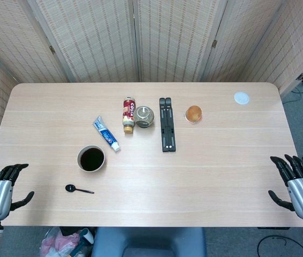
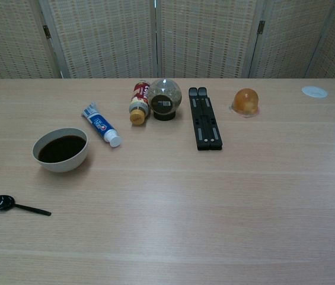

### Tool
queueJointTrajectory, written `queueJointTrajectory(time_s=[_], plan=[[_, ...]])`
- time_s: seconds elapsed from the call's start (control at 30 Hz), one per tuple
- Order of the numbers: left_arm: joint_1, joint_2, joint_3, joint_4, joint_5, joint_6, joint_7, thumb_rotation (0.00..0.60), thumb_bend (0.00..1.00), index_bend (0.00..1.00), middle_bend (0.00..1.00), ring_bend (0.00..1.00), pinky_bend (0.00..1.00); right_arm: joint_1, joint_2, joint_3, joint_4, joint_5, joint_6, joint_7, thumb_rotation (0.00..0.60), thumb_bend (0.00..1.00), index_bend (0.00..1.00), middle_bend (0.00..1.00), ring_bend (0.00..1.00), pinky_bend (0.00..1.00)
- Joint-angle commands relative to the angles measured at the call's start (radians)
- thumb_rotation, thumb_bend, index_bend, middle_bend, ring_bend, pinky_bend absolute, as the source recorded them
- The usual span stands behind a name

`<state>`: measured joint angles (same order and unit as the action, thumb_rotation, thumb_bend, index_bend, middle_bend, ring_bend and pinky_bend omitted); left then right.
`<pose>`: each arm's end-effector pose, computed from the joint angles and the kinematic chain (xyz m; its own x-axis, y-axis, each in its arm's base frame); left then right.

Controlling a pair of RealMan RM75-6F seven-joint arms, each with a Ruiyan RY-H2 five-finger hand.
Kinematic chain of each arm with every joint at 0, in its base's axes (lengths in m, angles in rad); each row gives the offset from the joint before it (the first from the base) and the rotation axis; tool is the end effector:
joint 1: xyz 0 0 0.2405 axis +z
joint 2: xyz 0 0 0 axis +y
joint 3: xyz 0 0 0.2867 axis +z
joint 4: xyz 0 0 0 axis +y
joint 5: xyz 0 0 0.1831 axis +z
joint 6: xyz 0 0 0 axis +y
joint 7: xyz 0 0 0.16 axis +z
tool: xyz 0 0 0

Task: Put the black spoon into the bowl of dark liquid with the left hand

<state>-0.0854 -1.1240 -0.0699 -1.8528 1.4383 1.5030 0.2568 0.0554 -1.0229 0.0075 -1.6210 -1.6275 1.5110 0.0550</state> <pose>-0.2905 0.1968 0.1869 0.4010 -0.0054 0.9160 0.9157 0.0308 -0.4007 -0.3187 -0.1788 0.2173 0.4332 -0.0313 0.9008 -0.8977 -0.1040 0.4281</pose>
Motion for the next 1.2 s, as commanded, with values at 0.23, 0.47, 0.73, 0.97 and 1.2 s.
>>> queueJointTrajectory(time_s=[0.23, 0.47, 0.73, 0.97, 1.2], plan=[[-0.012, -0.011, -0.012, 0.009, -0.013, -0.008, 0.011, 0.600, 0.26, 0.24, 0.27, 0.21, 0.31, 0.009, -0.003, 0.004, 0.004, 0.012, -0.015, 0.000, 0.600, 0.19, 0.02, 0.14, 0.04, 0.05], [-0.015, -0.014, -0.013, 0.015, -0.007, -0.003, 0.004, 0.600, 0.26, 0.24, 0.27, 0.21, 0.31, 0.007, -0.004, 0.004, 0.007, 0.011, -0.009, 0.003, 0.600, 0.19, 0.02, 0.14, 0.04, 0.05], [-0.023, -0.016, -0.012, 0.018, 0.004, -0.008, 0.002, 0.600, 0.26, 0.25, 0.27, 0.21, 0.31, 0.005, -0.002, 0.004, 0.009, 0.010, 0.000, 0.007, 0.600, 0.19, 0.02, 0.14, 0.04, 0.05], [-0.051, -0.021, -0.005, 0.043, 0.047, -0.038, -0.015, 0.600, 0.26, 0.27, 0.27, 0.21, 0.31, 0.005, -0.004, 0.005, 0.015, 0.009, 0.003, 0.010, 0.600, 0.19, 0.02, 0.14, 0.04, 0.05], [-0.104, -0.025, 0.005, 0.075, 0.094, -0.106, -0.012, 0.600, 0.26, 0.31, 0.29, 0.29, 0.35, 0.004, -0.005, 0.005, 0.019, 0.011, 0.007, 0.015, 0.600, 0.19, 0.02, 0.14, 0.04, 0.05]])
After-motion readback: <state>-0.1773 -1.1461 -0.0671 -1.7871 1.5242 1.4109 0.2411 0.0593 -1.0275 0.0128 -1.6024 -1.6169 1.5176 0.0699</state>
